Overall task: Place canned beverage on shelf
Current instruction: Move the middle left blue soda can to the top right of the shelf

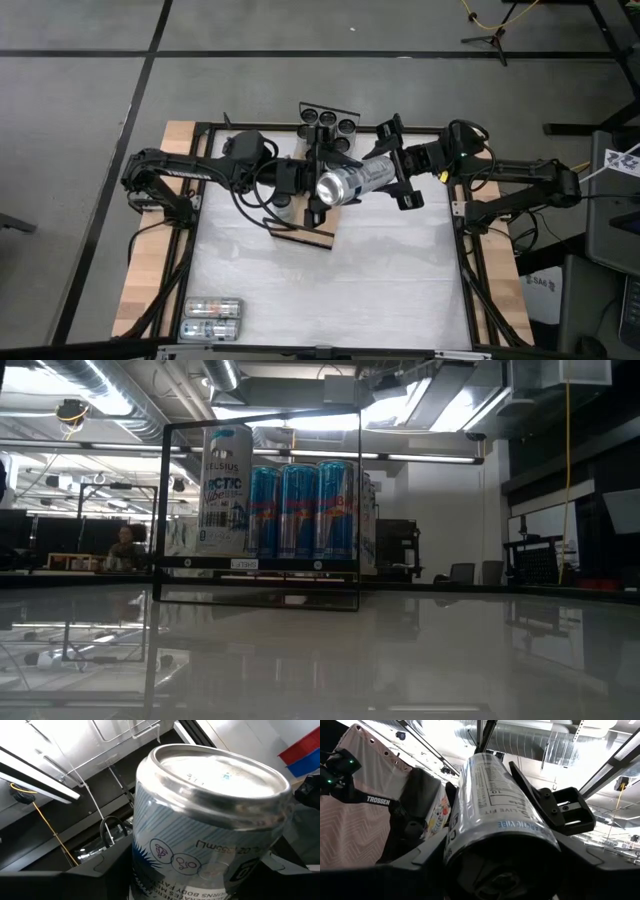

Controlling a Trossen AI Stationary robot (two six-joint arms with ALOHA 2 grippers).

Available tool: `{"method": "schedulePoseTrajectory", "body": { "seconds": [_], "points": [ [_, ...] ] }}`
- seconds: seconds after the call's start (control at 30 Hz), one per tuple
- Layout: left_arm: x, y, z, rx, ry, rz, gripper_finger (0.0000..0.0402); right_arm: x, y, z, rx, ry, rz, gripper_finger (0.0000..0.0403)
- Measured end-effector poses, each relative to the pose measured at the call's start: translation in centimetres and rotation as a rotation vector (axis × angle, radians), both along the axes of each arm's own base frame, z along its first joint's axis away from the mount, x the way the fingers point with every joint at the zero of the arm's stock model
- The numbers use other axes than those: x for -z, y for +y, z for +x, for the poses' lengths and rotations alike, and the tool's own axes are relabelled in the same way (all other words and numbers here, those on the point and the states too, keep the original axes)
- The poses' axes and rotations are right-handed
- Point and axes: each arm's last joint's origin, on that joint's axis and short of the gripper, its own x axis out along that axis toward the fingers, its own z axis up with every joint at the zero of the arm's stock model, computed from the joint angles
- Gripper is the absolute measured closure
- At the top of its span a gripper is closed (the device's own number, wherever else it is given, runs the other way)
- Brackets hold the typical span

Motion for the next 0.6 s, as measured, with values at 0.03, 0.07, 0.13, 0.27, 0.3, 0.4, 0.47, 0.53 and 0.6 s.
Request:
{"method": "schedulePoseTrajectory", "body": {
  "seconds": [0.03,0.07,0.13,0.27,0.3,0.4,0.47,0.53,0.6],
  "points": [
    [0.01,0.00,0.00,0.000,0.001,-0.001,0.0144,0.00,0.00,0.00,0.000,0.000,0.000,0.0152],
    [0.00,-0.01,0.00,-0.001,0.001,-0.001,0.0139,0.00,-0.01,0.00,0.000,0.000,0.000,0.0158],
    [0.02,-0.02,0.00,-0.002,0.004,-0.001,0.0128,0.00,-0.01,0.00,0.000,0.000,0.000,0.0159],
    [-0.04,0.00,-0.05,-0.008,0.002,0.001,0.0109,0.01,-0.01,0.00,0.000,0.001,0.000,0.0158],
    [-0.05,0.03,-0.06,-0.009,0.001,0.001,0.0106,0.01,-0.03,0.01,0.001,0.002,0.001,0.0155],
    [-0.04,0.04,-0.05,-0.010,0.005,-0.008,0.0102,0.04,-0.03,0.02,0.000,0.004,0.000,0.0146],
    [0.06,0.06,0.01,-0.012,0.024,-0.046,0.0101,0.04,-0.02,0.01,-0.002,0.004,-0.001,0.0149],
    [0.24,0.14,0.08,-0.028,0.060,-0.088,0.0100,0.06,-0.03,0.01,-0.004,0.005,-0.003,0.0155],
    [0.47,0.21,0.19,-0.048,0.092,-0.113,0.0100,0.10,-0.04,0.03,-0.004,0.009,-0.002,0.0157]
  ]
}}
